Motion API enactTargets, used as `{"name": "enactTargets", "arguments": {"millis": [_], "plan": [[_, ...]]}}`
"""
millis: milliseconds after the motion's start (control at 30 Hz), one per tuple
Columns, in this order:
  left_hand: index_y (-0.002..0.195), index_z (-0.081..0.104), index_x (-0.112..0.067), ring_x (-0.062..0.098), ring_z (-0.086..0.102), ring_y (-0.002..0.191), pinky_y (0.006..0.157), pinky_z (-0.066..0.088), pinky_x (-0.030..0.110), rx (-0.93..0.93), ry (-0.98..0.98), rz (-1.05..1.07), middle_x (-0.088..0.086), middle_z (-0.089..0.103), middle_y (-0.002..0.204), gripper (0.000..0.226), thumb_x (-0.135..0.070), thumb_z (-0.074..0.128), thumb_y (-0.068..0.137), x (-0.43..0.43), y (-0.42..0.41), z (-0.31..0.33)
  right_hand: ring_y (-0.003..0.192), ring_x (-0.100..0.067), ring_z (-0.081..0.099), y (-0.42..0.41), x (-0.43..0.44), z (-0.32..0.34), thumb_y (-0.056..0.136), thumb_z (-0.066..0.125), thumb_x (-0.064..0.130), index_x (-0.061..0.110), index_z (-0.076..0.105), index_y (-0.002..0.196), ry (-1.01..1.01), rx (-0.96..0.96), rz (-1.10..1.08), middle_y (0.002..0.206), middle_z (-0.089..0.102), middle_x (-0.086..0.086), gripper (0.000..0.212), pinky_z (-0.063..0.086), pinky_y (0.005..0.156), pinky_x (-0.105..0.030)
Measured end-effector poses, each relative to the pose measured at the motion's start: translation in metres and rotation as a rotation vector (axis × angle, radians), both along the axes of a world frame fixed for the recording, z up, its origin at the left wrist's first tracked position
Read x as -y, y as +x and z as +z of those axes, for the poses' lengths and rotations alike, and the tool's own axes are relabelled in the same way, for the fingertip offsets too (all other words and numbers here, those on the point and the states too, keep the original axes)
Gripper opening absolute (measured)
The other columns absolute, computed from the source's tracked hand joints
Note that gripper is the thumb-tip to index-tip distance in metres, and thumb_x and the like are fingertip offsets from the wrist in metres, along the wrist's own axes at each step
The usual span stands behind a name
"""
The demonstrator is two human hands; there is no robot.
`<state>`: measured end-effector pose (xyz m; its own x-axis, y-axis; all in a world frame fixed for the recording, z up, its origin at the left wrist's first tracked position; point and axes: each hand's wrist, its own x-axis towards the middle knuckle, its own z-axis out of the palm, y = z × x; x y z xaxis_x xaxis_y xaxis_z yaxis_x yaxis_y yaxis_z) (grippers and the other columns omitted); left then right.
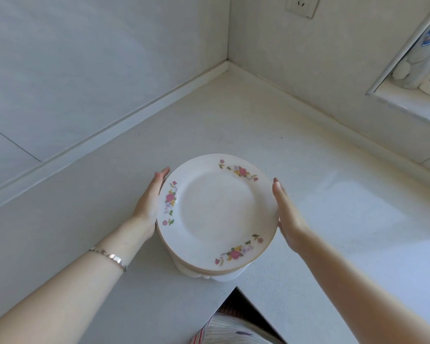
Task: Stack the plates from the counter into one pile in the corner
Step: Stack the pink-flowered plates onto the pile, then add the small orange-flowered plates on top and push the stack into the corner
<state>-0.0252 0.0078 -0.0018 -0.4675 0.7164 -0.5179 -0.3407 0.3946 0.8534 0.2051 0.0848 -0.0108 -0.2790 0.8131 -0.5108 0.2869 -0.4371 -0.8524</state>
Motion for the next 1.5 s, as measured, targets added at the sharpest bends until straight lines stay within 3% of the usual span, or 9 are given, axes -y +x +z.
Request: {"name": "enactTargets", "arguments": {"millis": [100,300,433,500,633,833,1100,1300,1500], "plan": [[0.13,0.049,-0.041,0.017,0.058,0.109,0.096,0.042,0.034,-0.016,0.012,-0.079,-0.008,0.059,0.121,0.04,-0.047,0.025,0.098,-0.005,-0.007,-0.003,0.135,-0.014,0.037,-0.011,0.005,-0.011,0.093,0.03,0.055,0.037,0.034,0.142,-0.026,-0.133,-0.113,0.147,0.038,0.009,0.052,0.028,0.115,-0.043],[0.115,0.056,-0.035,0.011,0.062,0.098,0.081,0.047,0.029,-0.032,0.031,-0.145,-0.007,0.065,0.112,0.03,-0.031,0.03,0.1,-0.003,-0.012,-0.008,0.13,-0.009,0.04,-0.006,0.008,-0.011,0.098,0.029,0.041,0.041,0.036,0.139,0.033,-0.149,-0.064,0.142,0.042,0.015,0.041,0.031,0.113,-0.034],[0.089,0.058,-0.03,0.023,0.062,0.098,0.073,0.043,0.028,-0.445,-0.125,-0.222,0.003,0.065,0.104,0.024,-0.014,0.041,0.087,-0.021,-0.015,0.007,0.125,-0.008,0.04,-0.002,0.004,-0.006,0.1,0.029,0.033,0.036,0.035,0.14,0.058,-0.053,0.004,0.136,0.043,0.014,0.041,0.031,0.11,-0.031],[0.108,0.058,-0.02,0.027,0.055,0.112,0.081,0.038,0.028,-0.771,-0.216,-0.289,0.004,0.06,0.118,0.031,-0.008,0.036,0.089,-0.031,-0.007,0.016,0.12,-0.011,0.047,0.004,-0.001,-0.003,0.098,0.035,0.032,0.033,0.044,0.135,0.043,-0.007,0.022,0.13,0.051,0.012,0.039,0.035,0.107,-0.033],[0.116,0.056,-0.003,0.028,0.052,0.113,0.091,0.034,0.025,-1.131,0.143,-0.447,0.013,0.055,0.122,0.029,-0.002,0.046,0.089,-0.055,0.047,0.041,0.102,-0.019,0.062,0.036,-0.005,0.001,0.096,0.042,0.025,0.019,0.058,0.116,-0.031,0.062,-0.06,0.107,0.066,-0.002,0.026,0.045,0.1,-0.038],[0.073,0.055,-0.02,0.019,0.059,0.069,0.065,0.045,0.025,-0.646,0.159,-0.991,-0.005,0.06,0.072,0.025,-0.005,0.043,0.088,-0.091,0.18,0.043,0.079,-0.013,0.064,0.139,0.022,-0.006,0.095,0.045,0.016,0.017,0.059,0.101,-0.087,0.19,-0.292,0.084,0.067,0.001,0.015,0.048,0.086,-0.031],[0.069,0.049,-0.018,0.009,0.053,0.06,0.049,0.039,0.016,-0.395,-0.123,-1.469,-0.002,0.057,0.069,0.026,-0.006,0.037,0.09,-0.061,0.37,-0.009,0.08,-0.02,0.061,0.312,0.114,-0.007,0.094,0.044,0.011,0.014,0.058,0.1,-0.169,0.281,-0.677,0.081,0.064,-0.001,0.015,0.044,0.075,-0.027],[0.085,0.048,-0.013,0.013,0.054,0.058,0.052,0.039,0.019,-0.291,-0.345,-1.542,0.002,0.055,0.071,0.012,-0.008,0.039,0.091,-0.003,0.505,-0.054,0.073,-0.014,0.06,0.444,0.191,-0.015,0.094,0.044,0.01,0.012,0.057,0.103,-0.188,0.286,-0.855,0.08,0.063,-0.001,0.016,0.042,0.068,-0.023],[0.071,0.033,-0.018,0.012,0.032,0.051,0.04,0.025,0.018,0.004,-0.589,-1.388,0.001,0.033,0.06,0.026,-0.006,0.04,0.093,0.048,0.613,-0.087,0.076,-0.016,0.059,0.543,0.256,-0.026,0.095,0.043,0.009,0.009,0.057,0.107,-0.256,0.279,-0.981,0.082,0.063,-0.004,0.018,0.043,0.067,-0.023]]}}
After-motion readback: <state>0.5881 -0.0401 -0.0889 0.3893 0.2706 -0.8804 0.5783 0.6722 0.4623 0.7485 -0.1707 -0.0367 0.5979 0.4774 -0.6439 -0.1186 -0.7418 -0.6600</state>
